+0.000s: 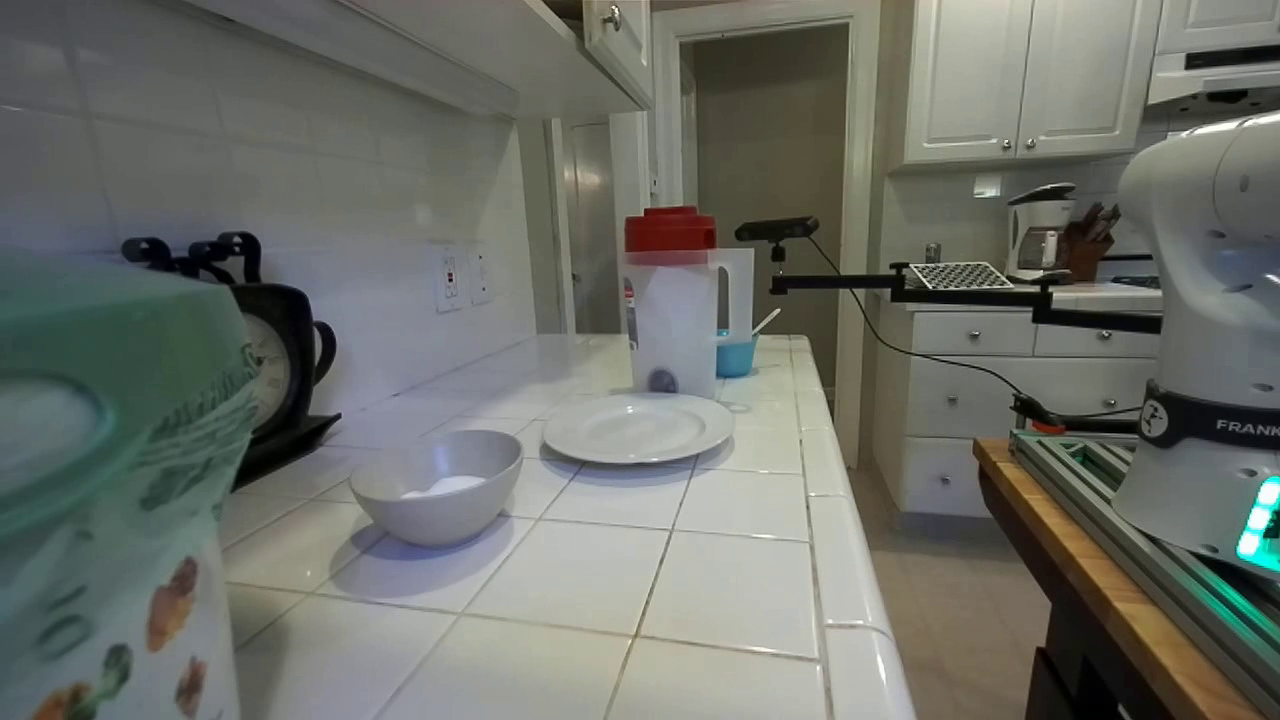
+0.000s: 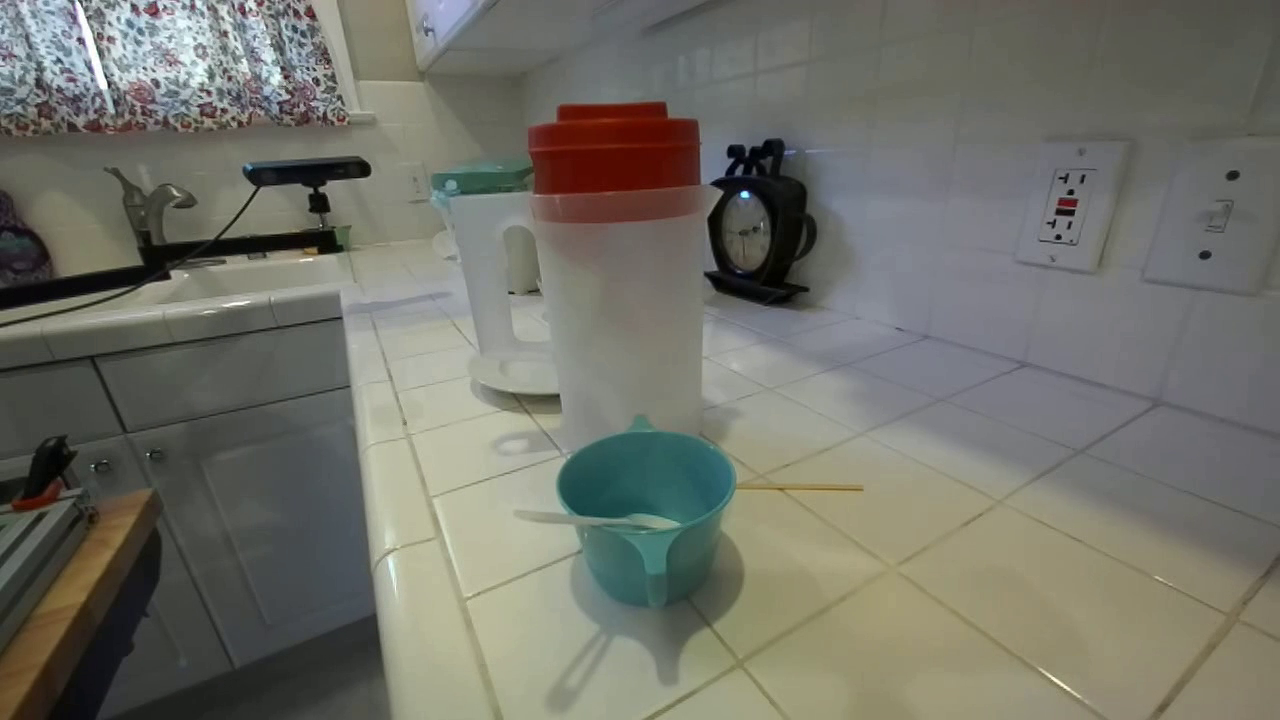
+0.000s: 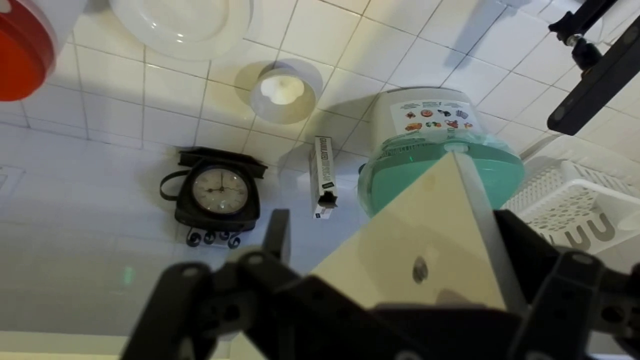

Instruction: Close the top cabinet door that is open

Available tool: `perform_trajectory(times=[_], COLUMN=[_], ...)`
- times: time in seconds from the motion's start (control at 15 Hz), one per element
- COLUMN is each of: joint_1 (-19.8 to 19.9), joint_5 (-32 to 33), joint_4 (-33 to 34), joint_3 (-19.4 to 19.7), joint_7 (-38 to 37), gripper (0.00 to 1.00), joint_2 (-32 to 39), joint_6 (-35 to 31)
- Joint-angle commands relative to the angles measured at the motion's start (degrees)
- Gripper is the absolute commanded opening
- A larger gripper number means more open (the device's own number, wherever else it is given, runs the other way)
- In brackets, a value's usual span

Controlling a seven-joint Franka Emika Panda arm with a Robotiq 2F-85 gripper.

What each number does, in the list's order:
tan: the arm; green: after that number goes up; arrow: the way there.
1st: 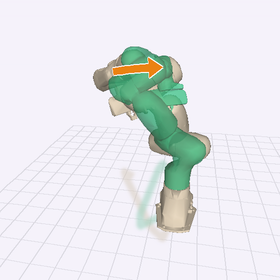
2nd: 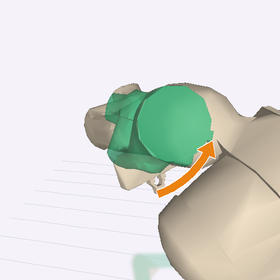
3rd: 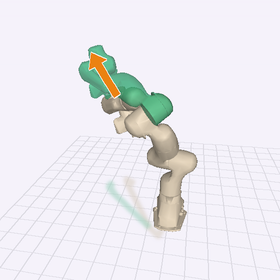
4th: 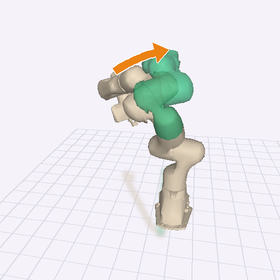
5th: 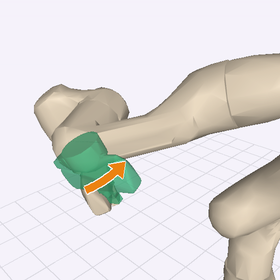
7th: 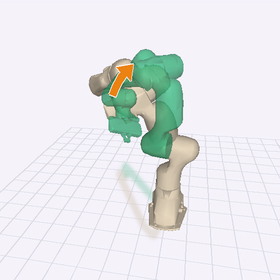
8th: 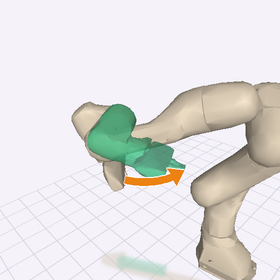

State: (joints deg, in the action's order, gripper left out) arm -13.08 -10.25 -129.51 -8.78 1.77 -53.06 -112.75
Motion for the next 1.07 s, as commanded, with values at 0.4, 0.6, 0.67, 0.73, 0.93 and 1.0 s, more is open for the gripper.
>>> perform_trajectory(times=[0.4, 0.6, 0.67, 0.73, 0.93, 1.0], joint_1=[6.2, 7.9, 8.6, 9.6, 11.7, 12.5], joint_5=[8.0, 10.4, 11.3, 12.5, 15.0, 16.0], joint_4=[1.8, 1.9, 1.8, 1.9, 2.3, 2.4], joint_3=[-0.5, -0.4, -0.4, -0.3, 0.2, 0.3], joint_7=[-0.9, -1.3, -1.6, -1.9, -2.3, -2.6], gripper=[1.0, 1.0, 1.0, 1.0, 1.0, 1.0], joint_2=[-1.5, -1.8, -1.7, -1.6, -1.1, -0.9], joint_6=[2.8, 2.5, 1.9, 1.8, 1.7, 1.5])
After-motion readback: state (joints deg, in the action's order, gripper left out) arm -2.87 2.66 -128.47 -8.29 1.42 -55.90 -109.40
